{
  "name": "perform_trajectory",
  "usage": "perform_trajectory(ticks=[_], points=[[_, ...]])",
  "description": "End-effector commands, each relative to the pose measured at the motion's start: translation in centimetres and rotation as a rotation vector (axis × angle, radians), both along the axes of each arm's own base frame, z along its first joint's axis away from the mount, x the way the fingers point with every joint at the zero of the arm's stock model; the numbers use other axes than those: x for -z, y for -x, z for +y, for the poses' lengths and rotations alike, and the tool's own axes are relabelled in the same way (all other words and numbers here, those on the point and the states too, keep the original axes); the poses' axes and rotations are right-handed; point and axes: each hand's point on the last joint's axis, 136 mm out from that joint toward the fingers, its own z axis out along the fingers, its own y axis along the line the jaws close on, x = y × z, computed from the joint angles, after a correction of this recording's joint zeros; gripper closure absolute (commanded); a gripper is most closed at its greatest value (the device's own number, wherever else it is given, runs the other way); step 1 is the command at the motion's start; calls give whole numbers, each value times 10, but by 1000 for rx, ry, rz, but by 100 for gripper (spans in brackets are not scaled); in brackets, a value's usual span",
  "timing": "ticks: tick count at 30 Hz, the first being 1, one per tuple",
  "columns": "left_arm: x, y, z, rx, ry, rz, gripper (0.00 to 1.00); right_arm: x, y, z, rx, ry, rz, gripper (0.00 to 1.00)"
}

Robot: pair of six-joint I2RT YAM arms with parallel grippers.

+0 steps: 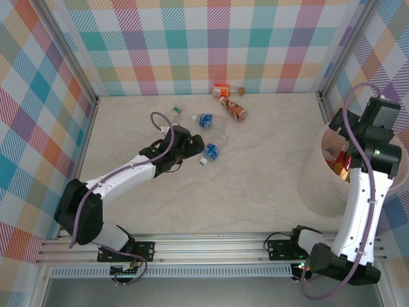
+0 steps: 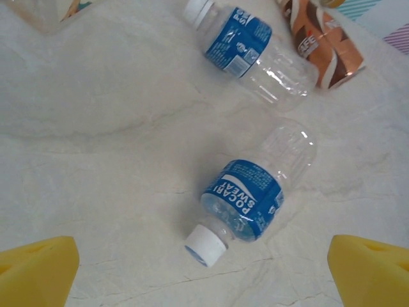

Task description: Put the plastic bottles in the bin

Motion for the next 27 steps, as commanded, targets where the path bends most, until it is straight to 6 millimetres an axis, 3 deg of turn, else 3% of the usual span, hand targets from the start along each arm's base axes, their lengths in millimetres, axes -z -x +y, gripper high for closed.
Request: perform_trajectory(ticks=[1, 4, 8, 14, 22, 27], points=[[18, 4, 5, -3, -39, 78, 0, -24, -13, 39, -172, -130, -172, 0], [25, 2, -2, 36, -45, 96, 0, -29, -19, 62, -280, -208, -219, 0], [28, -5, -29, 174, -16, 84, 0, -38, -26, 96, -440, -319, -309, 0], [46, -18, -38, 233, -83, 104, 0, -44, -34, 146, -655, -452, -352, 0], [63, -25, -66, 413, -119, 126, 0, -24, -43, 182, -739, -474, -280, 0], [78, -35, -73, 510, -200, 107, 0, -10, -48, 193, -757, -466, -224, 0]])
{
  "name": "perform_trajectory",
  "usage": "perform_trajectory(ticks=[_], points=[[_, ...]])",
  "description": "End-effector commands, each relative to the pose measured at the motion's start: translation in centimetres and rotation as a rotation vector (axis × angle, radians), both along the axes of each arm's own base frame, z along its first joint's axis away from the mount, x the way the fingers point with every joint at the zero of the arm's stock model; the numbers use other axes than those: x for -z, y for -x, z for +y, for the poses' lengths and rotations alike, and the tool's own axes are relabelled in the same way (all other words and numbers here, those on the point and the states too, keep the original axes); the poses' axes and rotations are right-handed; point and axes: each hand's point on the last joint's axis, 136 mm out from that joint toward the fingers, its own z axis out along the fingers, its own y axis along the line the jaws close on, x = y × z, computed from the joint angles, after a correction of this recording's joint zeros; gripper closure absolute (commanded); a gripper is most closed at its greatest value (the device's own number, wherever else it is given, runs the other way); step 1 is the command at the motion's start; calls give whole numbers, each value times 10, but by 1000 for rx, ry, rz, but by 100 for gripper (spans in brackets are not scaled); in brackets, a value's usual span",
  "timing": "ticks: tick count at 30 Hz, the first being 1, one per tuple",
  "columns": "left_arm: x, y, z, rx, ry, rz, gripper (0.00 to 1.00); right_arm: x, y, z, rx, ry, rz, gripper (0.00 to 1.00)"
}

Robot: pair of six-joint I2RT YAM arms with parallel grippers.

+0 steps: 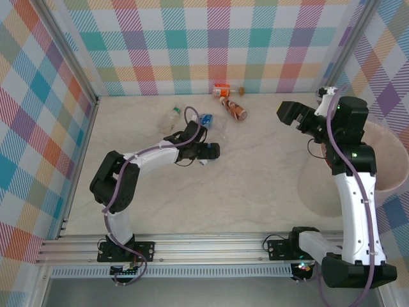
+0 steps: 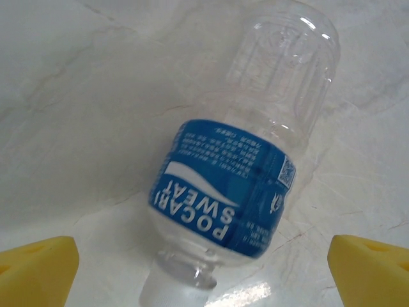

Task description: Put the plastic bottles in the bin

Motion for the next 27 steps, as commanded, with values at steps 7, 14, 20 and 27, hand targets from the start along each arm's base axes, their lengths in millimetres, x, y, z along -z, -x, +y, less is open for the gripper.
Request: perform_trajectory(ticks=[7, 14, 20, 27], points=[[18, -26, -8, 133, -129, -63, 0, 8, -1, 11, -27, 4, 6, 0], [34, -32, -17, 179, -179, -81, 12, 15, 0, 18, -48, -13, 26, 0], [42, -28, -19, 188, -192, -85, 30, 28, -4, 31, -84, -45, 59, 0], [26, -22, -20, 177, -136, -105, 37, 40, -8, 43, -102, -32, 90, 0]])
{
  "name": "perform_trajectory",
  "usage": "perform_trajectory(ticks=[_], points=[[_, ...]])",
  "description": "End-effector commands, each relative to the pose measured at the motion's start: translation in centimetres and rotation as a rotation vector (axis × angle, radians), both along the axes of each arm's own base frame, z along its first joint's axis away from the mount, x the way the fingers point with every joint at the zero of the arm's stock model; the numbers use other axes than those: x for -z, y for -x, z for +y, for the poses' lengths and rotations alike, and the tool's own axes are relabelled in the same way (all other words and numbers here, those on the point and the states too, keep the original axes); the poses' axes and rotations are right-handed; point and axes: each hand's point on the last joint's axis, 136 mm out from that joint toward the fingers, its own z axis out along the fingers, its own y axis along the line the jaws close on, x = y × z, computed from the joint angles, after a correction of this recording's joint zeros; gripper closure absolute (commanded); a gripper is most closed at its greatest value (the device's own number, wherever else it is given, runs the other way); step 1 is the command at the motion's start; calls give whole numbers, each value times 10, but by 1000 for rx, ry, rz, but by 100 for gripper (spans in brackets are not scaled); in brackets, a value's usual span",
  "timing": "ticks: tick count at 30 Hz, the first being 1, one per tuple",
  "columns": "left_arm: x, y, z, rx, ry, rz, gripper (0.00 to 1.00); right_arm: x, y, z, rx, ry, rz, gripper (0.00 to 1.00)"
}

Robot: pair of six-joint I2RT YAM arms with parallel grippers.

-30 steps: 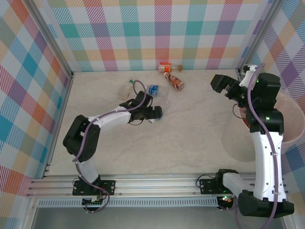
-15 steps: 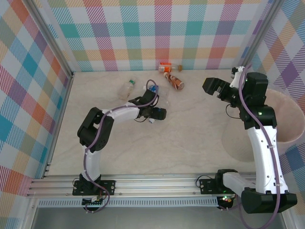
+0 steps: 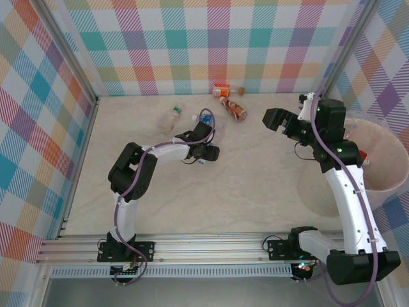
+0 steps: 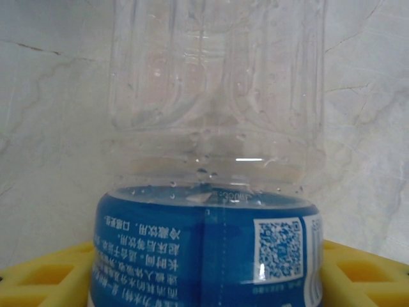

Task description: Put the plastic bottles in the bin

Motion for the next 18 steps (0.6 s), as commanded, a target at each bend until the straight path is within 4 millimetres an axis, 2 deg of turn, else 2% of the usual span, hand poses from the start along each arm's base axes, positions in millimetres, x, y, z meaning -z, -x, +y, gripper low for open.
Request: perform_trajectory(ticks=[1, 7, 16, 18], points=[[-23, 4, -4, 1, 54, -43, 37, -4, -4, 6, -6, -8, -27, 0], [-56, 15, 0, -14, 126, -86, 38, 2, -9, 14, -10, -34, -8, 0], [-103, 43, -2, 4, 301, -100, 39, 16, -17, 42, -61, -100, 42, 0], [-120, 50, -4, 16, 364, -119, 40, 18, -20, 52, -80, -130, 53, 0]])
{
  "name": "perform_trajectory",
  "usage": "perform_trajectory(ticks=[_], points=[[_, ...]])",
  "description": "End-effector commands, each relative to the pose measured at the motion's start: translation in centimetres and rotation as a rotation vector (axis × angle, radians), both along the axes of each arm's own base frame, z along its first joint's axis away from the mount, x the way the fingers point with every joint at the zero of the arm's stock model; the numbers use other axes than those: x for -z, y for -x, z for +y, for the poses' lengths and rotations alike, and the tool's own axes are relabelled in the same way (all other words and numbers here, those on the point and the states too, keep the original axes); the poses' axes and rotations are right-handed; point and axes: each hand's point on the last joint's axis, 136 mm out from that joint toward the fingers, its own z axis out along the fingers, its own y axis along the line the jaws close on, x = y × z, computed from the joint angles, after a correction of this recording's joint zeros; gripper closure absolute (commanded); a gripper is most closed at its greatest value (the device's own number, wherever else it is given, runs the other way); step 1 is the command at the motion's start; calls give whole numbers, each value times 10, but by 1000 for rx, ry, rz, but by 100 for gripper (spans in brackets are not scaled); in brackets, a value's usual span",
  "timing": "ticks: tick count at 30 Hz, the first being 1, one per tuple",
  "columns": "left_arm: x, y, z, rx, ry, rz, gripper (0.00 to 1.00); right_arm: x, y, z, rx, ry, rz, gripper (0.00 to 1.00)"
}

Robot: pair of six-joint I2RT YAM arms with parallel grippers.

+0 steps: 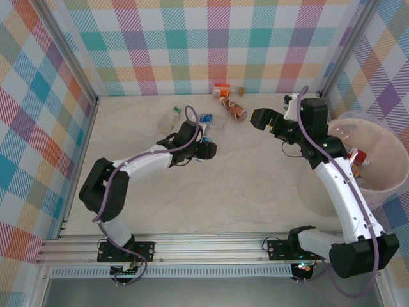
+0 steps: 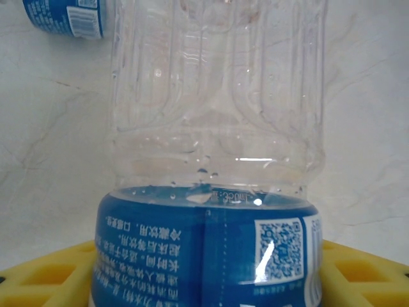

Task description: Put the plastic bottles in the bin

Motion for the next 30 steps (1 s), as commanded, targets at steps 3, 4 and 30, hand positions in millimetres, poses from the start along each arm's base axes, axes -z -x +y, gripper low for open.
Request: perform_trajectory(ticks=[3, 4, 30], points=[[-52, 23, -17, 73, 205, -46, 40, -5, -8, 34, -96, -97, -14, 0], [-57, 28, -19, 94, 222, -43, 40, -5, -8, 40, -121, -103, -12, 0], [-135, 71, -48, 297, 603, -75, 40, 44, -39, 119, -175, -222, 105, 2]])
